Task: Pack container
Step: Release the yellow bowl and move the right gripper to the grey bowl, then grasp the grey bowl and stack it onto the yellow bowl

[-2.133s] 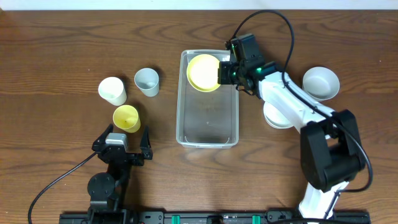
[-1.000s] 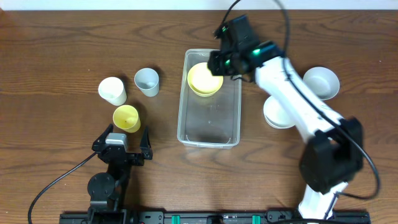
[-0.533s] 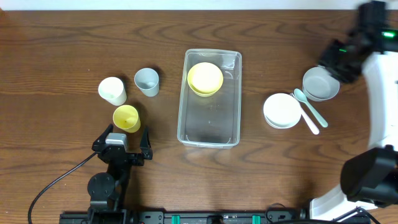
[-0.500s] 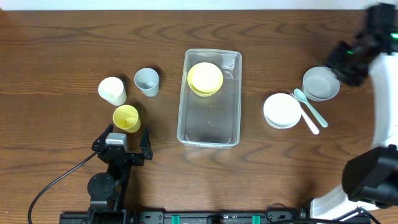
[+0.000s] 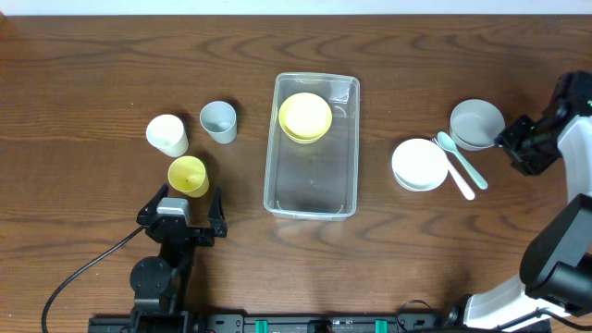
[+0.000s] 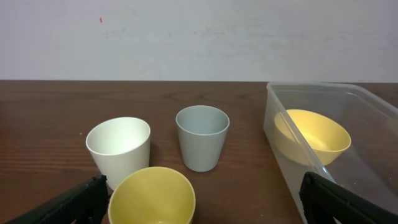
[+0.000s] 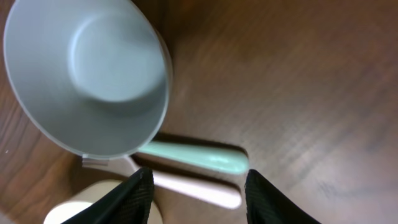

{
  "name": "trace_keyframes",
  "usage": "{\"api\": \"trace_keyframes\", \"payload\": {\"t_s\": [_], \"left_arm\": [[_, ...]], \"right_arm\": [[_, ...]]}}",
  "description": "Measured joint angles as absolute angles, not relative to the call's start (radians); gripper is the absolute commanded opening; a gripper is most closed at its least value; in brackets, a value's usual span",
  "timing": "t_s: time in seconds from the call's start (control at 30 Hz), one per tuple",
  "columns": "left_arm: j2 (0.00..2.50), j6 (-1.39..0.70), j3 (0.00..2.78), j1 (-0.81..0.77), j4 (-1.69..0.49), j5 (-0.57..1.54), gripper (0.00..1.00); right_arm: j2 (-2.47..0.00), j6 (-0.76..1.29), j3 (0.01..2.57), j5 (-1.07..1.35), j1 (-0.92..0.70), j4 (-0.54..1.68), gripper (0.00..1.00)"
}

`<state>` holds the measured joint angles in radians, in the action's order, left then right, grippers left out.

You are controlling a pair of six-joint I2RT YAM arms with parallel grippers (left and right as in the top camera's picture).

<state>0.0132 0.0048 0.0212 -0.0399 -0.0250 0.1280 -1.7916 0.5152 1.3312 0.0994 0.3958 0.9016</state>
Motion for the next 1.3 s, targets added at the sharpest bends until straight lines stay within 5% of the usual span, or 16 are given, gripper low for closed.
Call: {"api": "trace_keyframes", "payload": {"t_s": [0.4,0.83,1.3], "left_arm": [[0.013,0.005,0.021,-0.040,-0.025,0.128,0.98],[0.013,0.005,0.021,-0.040,-0.025,0.128,0.98],[0.013,0.005,0.021,-0.040,-0.025,0.128,0.98]], "right_arm": [[-1.824,0.516,1.228,0.099,0.337,0.675,0.46],[-1.895,0.525,1.209,0.097,0.305,0.631,0.02],[-1.810,0.464,1.342,0.138,0.300,0.775,0.01]]}}
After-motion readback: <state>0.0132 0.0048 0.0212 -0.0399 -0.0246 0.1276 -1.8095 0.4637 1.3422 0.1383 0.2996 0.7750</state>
